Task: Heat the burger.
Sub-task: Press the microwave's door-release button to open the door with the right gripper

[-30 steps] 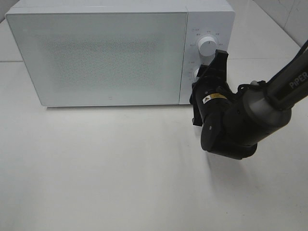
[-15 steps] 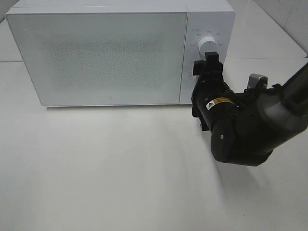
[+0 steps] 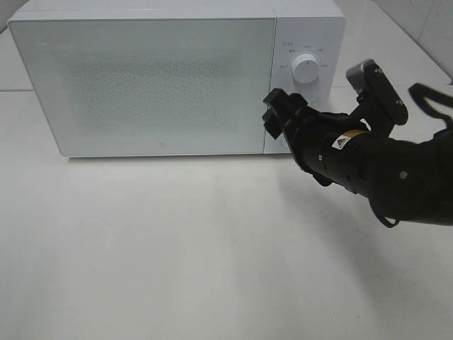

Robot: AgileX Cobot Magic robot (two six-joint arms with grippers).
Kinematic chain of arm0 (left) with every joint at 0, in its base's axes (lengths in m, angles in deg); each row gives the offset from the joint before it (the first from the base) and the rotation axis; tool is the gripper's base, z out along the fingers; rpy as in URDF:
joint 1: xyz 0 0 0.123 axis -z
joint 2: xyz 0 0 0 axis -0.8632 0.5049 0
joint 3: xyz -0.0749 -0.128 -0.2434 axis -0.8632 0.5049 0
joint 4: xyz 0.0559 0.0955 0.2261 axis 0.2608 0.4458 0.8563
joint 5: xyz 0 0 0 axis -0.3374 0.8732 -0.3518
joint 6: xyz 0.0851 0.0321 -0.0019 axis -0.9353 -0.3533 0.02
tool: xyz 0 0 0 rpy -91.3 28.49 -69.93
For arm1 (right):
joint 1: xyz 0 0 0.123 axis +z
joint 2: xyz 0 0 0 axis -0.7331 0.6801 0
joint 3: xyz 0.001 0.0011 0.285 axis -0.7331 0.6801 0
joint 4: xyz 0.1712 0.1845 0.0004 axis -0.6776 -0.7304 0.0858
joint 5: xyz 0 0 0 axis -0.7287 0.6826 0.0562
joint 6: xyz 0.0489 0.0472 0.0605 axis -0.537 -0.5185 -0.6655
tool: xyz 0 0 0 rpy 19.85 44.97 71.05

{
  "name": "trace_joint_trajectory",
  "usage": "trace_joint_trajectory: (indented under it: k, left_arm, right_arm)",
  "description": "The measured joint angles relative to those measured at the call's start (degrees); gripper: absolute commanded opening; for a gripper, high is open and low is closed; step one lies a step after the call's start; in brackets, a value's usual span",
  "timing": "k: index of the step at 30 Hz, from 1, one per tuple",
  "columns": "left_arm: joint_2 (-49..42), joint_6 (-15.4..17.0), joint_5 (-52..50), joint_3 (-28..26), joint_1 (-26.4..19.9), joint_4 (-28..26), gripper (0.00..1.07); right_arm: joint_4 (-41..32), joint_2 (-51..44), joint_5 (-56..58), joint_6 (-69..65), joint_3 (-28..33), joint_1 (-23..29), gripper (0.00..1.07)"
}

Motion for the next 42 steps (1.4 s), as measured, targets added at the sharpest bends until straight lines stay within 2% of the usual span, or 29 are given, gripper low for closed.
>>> trace_joint_trajectory:
  k: [2, 3, 4, 5, 6, 8, 9, 11, 12, 13, 15, 16, 27, 39, 42]
  left_arm:
    - [0.0, 0.0, 0.0, 0.0, 0.0, 0.0, 1.00]
    - [0.0, 0.0, 0.0, 0.0, 0.0, 0.0, 1.00]
    - [0.0, 0.0, 0.0, 0.0, 0.0, 0.0, 1.00]
    - [0.0, 0.0, 0.0, 0.0, 0.0, 0.0, 1.00]
    - [0.0, 0.0, 0.0, 0.0, 0.0, 0.0, 1.00]
    - [0.0, 0.0, 0.0, 0.0, 0.0, 0.0, 1.00]
    - [0.0, 0.0, 0.0, 0.0, 0.0, 0.0, 1.00]
    - [0.0, 0.0, 0.0, 0.0, 0.0, 0.0, 1.00]
    - [0.0, 0.0, 0.0, 0.0, 0.0, 0.0, 1.00]
    - [0.0, 0.0, 0.0, 0.0, 0.0, 0.0, 1.00]
    - [0.0, 0.0, 0.0, 0.0, 0.0, 0.0, 1.00]
    - [0.0, 0.0, 0.0, 0.0, 0.0, 0.0, 1.00]
    - [0.0, 0.0, 0.0, 0.0, 0.0, 0.0, 1.00]
    - [0.0, 0.0, 0.0, 0.0, 0.0, 0.0, 1.00]
    - [0.0, 0.0, 0.0, 0.0, 0.0, 0.0, 1.00]
  right_arm:
    - [0.0, -1.1, 2.6, 4.2, 0.0, -0.4, 0.75]
    - [0.0, -3.7, 9.5, 12.5, 0.0, -1.7, 0.75]
    - [0.0, -3.7, 9.5, 12.5, 0.0, -1.7, 0.75]
    - [0.0, -5.8, 16.3, 20.0, 0.0, -2.9, 0.75]
    - [0.0, -5.8, 16.3, 20.0, 0.0, -2.9, 0.75]
    - [0.0, -8.6, 25.9, 31.0, -0.1, -4.8, 0.75]
    - [0.0, -8.6, 25.9, 31.0, -0.1, -4.8, 0.75]
    - [0.0, -10.8, 36.3, 39.6, -0.9, -6.6, 0.75]
    - [0.0, -10.8, 36.3, 39.6, -0.9, -6.6, 0.75]
    - [0.5, -11.7, 43.4, 44.2, -1.8, -7.8, 0.75]
    - [1.0, -12.0, 46.0, 45.6, -2.1, -8.2, 0.75]
    - [2.8, -12.9, 51.6, 47.6, -2.8, -8.7, 0.75]
    - [13.3, -21.9, 72.9, 44.2, -7.4, -8.7, 0.75]
    - [14.1, -33.1, 83.4, 43.1, -8.5, -8.7, 0.75]
    - [16.9, -39.4, 86.5, 40.9, -8.5, -8.7, 0.75]
